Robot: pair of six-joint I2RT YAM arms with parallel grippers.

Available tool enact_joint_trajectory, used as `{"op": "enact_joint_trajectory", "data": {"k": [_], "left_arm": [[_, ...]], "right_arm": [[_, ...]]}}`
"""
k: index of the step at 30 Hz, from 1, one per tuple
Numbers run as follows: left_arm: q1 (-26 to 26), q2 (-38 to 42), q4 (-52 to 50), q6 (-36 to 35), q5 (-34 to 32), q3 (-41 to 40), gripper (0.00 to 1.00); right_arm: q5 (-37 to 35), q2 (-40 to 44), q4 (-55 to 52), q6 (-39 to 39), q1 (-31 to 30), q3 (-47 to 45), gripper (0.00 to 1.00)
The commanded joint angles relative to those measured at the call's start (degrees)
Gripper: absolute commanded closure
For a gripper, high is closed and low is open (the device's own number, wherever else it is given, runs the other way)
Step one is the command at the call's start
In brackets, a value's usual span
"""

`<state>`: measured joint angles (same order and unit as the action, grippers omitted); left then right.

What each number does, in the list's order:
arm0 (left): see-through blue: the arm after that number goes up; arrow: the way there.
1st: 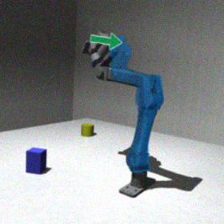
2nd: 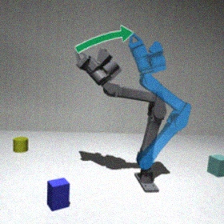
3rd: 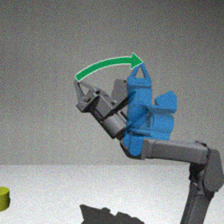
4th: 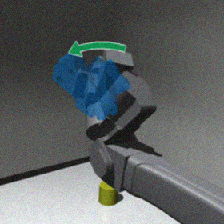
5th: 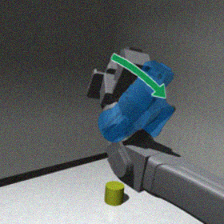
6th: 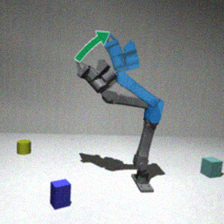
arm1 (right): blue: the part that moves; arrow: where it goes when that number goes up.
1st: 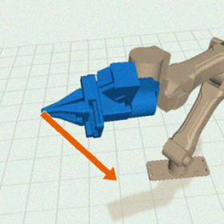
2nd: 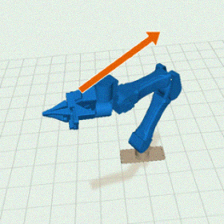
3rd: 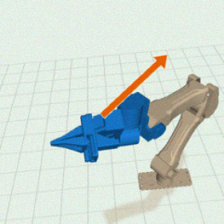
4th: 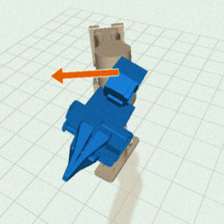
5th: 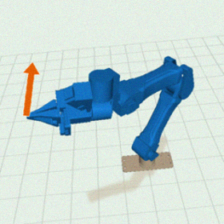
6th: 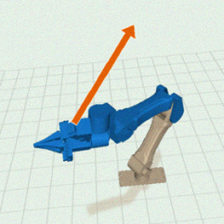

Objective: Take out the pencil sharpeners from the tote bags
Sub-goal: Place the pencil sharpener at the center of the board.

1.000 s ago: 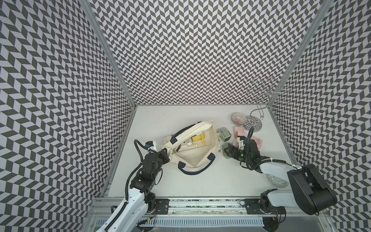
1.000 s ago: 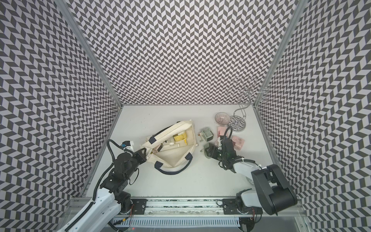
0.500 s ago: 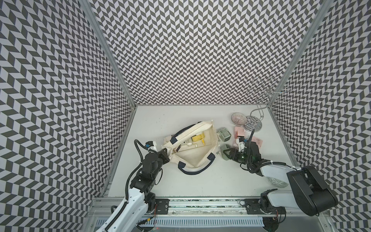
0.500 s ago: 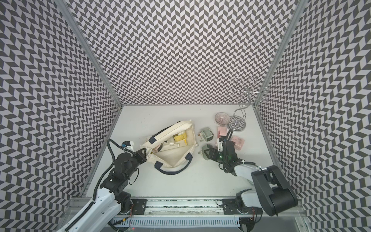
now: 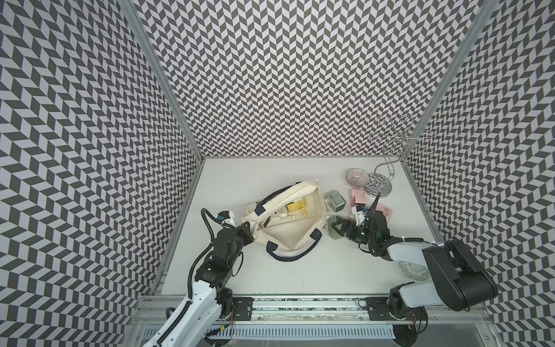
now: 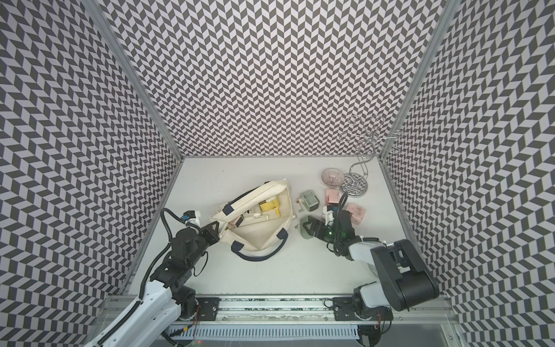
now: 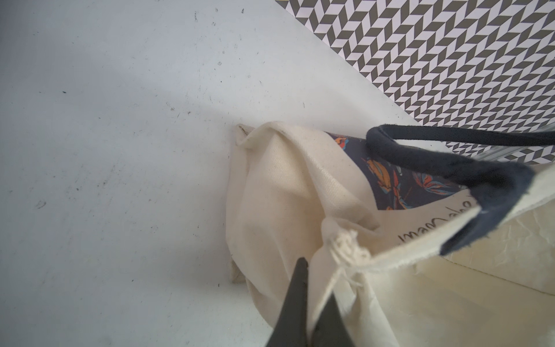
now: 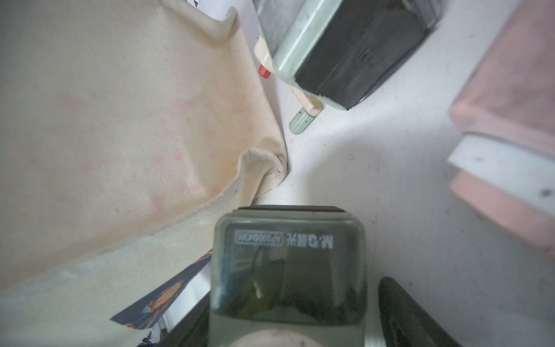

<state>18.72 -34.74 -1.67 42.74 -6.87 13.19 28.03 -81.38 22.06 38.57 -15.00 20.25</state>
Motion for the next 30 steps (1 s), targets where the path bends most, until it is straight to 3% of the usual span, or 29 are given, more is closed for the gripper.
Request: {"op": "enact_joint_trajectory", "data": {"k": [1, 5, 9, 19, 24, 30], "left_arm": [[-0.2, -1.2, -1.4, -0.7, -3.7, -0.8, 1.00], [-0.2, -1.8, -1.2, -0.7, -3.6, -0.8, 1.00], [-0.2, -1.6, -1.5, -0.8, -3.6, -0.6, 1.00], [-0.1, -0.8, -2.1, -0.5, -3.7, -0.7, 1.00], [-0.1, -0.9, -2.8, -0.6, -3.8, 0.0, 1.00], [-0.1, -1.1, -2.7, -0.4, -3.9, -0.2, 1.00]], "right_arm": [[-0.9, 1.2, -1.1, -0.9, 0.9, -1.1, 0.39], [5.8, 0.5, 7.4, 1.7, 1.9, -3.8, 0.54], [12.1, -2.3, 17.0, 5.4, 2.2, -5.0, 0.54], [17.4, -16.9, 26.4, 8.1, 3.0, -3.3, 0.45], [17.1, -19.5, 29.2, 9.9, 5.2, -4.9, 0.37], [10.6, -12.2, 14.8, 2.5, 5.3, -3.0, 0.08]]}}
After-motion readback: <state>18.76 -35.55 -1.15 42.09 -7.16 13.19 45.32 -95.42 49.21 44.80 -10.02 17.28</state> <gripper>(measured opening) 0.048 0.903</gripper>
